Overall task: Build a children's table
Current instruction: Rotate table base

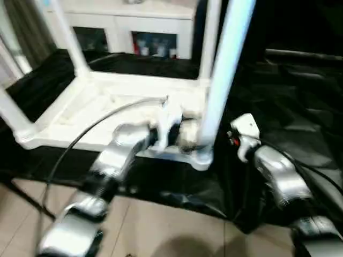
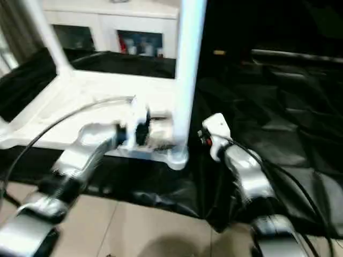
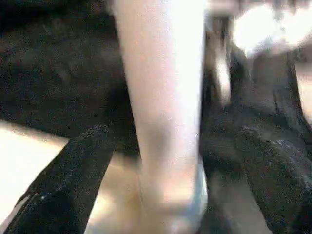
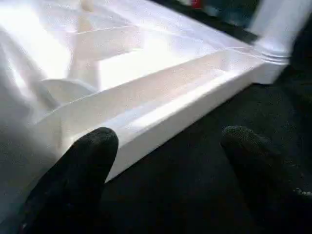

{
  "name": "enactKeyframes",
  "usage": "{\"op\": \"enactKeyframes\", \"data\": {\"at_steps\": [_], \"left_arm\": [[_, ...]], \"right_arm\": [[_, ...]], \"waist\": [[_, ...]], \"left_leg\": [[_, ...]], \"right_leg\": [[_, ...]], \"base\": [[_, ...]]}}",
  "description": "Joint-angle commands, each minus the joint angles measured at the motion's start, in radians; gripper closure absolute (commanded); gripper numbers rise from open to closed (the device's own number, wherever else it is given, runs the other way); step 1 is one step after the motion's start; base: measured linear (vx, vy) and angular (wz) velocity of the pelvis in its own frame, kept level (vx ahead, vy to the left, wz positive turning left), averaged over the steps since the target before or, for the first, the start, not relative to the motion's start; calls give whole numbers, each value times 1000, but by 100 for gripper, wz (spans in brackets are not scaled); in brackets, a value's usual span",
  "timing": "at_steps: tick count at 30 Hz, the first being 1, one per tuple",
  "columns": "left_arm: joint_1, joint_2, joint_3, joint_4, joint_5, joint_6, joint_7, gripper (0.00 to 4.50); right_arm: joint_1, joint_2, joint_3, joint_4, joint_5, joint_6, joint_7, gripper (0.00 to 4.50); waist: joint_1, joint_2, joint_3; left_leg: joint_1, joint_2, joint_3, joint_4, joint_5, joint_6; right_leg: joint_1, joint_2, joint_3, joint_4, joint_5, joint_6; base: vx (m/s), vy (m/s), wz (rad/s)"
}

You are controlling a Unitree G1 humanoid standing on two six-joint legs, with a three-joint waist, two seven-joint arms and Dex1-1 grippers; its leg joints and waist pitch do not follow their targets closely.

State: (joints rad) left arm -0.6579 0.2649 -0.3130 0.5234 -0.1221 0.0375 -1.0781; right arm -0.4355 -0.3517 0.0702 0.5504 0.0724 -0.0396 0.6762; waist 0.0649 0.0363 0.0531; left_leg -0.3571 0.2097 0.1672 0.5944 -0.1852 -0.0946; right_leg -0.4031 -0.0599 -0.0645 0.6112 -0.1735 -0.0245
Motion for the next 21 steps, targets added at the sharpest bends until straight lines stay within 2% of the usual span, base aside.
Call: {"op": "enactKeyframes", "data": {"at_steps": [1,4,5,7,8,10,11,14,16,17,18,19,21], "left_arm": [[-2,39,-26,30,61,-24,-32,3],[-31,66,-40,108,130,-77,1,3],[-40,73,-46,127,152,-93,15,31],[-75,83,-70,188,193,-121,40,42],[-84,86,-79,204,202,-133,43,54],[-95,87,-85,223,207,-138,45,81],[-104,86,-86,238,206,-143,41,87],[-125,74,-70,288,196,-152,1,115],[-138,67,-63,324,196,-166,-27,133],[-138,67,-63,324,196,-166,-27,133],[-144,67,-64,338,194,-166,-50,145],[-148,68,-65,345,190,-158,-70,171],[-160,67,-67,380,191,-163,-87,176]], "right_arm": [[42,-52,28,-99,27,50,110,54],[79,-110,47,-180,42,85,182,54],[88,-127,53,-203,46,94,204,54],[109,-176,55,-273,61,129,269,54],[113,-187,53,-290,64,137,283,54],[117,-199,50,-312,74,153,297,54],[119,-208,47,-328,83,166,307,54],[132,-230,45,-381,101,208,328,54],[141,-241,49,-414,113,235,345,54],[141,-241,49,-414,113,235,345,54],[146,-247,53,-432,121,250,355,54],[149,-250,55,-440,123,257,361,54],[150,-253,59,-449,126,267,370,54]], "waist": [[3,-5,-71],[5,-7,-71],[6,-7,-69],[6,-6,-70],[8,-8,-68],[7,-10,-67],[7,-8,-67],[5,-10,-67],[8,-16,-69],[10,-14,-71],[8,-14,-70],[11,-15,-72],[14,-16,-72]], "left_leg": [[1,11,4,-57,-184,91],[0,9,3,-58,-186,84],[-2,6,2,-58,-191,81],[-1,8,1,-59,-198,77],[-1,6,2,-59,-203,78],[-5,4,0,-59,-194,78],[-3,5,0,-60,-198,76],[-6,4,0,-58,-186,77],[-8,3,1,-56,-164,89],[-5,6,1,-56,-165,88],[-7,5,1,-56,-162,91],[-5,8,1,-56,-154,93],[-8,8,2,-55,-152,94]], "right_leg": [[65,-57,41,-71,-177,-207],[65,-59,40,-78,-202,-192],[66,-58,38,-81,-225,-183],[64,-63,39,-83,-251,-175],[65,-59,39,-88,-278,-159],[65,-60,38,-89,-287,-154],[63,-61,37,-91,-311,-149],[63,-61,37,-91,-302,-157],[64,-60,38,-90,-281,-158],[62,-62,38,-89,-281,-159],[62,-61,38,-89,-278,-162],[61,-63,39,-88,-264,-169],[62,-64,38,-85,-249,-177]], "base": [[0,0,0],[0,0,0],[0,0,0],[0,0,0],[0,0,0],[0,0,0],[0,0,0],[0,0,0],[0,0,0],[0,0,0],[0,0,0],[0,0,0],[0,0,0]]}}
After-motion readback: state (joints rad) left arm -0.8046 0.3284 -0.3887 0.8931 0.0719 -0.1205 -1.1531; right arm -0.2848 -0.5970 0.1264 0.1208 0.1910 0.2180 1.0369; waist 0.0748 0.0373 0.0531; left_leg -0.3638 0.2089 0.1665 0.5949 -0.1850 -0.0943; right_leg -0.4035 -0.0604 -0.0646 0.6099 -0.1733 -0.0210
